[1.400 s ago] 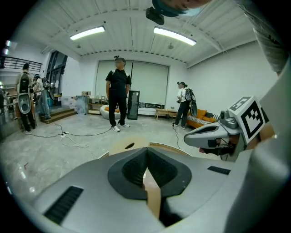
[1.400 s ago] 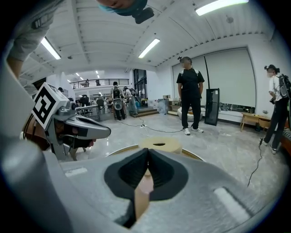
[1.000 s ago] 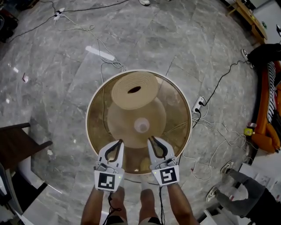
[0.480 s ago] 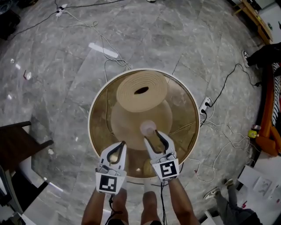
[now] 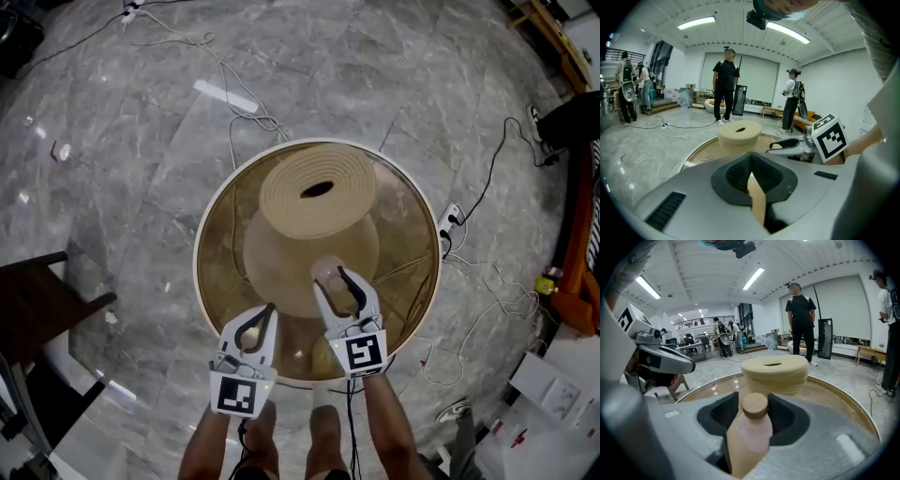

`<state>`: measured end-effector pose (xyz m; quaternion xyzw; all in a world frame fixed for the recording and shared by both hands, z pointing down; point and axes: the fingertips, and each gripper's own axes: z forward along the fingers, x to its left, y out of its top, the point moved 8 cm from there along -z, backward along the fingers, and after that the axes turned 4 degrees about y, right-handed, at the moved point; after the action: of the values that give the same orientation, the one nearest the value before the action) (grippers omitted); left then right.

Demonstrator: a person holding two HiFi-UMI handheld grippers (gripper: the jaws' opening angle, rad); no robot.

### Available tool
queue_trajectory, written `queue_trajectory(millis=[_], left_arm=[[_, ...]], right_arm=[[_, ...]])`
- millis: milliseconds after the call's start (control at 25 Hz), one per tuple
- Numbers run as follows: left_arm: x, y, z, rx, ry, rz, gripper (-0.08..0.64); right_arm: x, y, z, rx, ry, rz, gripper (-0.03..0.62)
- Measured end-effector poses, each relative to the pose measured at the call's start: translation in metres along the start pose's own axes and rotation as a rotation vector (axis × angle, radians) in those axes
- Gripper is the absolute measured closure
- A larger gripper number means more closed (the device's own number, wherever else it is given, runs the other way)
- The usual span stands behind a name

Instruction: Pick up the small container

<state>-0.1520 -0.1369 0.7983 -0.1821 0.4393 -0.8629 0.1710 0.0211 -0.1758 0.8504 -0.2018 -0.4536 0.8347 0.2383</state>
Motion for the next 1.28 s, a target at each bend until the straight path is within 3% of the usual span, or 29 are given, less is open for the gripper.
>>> queue_trajectory(millis=[280,480,1040,1280], left_arm=[[0.01,-0.002,0.002,0.0,0.009,-0.024,0.543],[0.013,-0.006,0.003,0.01,0.008,-0.04,0.543],[0.013,-0.004,-0.003,0.001,0.008,-0.021,0.543],[0.013,0.002,-0.007,0.006,0.019,-0.008,0.543]], right_arm=[[0.002,-0.003,0.012,0.004,-0.02,-0.028,0.403],[0.001,-0.003,0.014,0.027,-0.051,-0.045,0.462],[0.002,-0.006,0.012,0.006,-0.092,-0.075,0.476],[0.0,-0.002,0.01,0.003,-0.068,-0.083,0.476]])
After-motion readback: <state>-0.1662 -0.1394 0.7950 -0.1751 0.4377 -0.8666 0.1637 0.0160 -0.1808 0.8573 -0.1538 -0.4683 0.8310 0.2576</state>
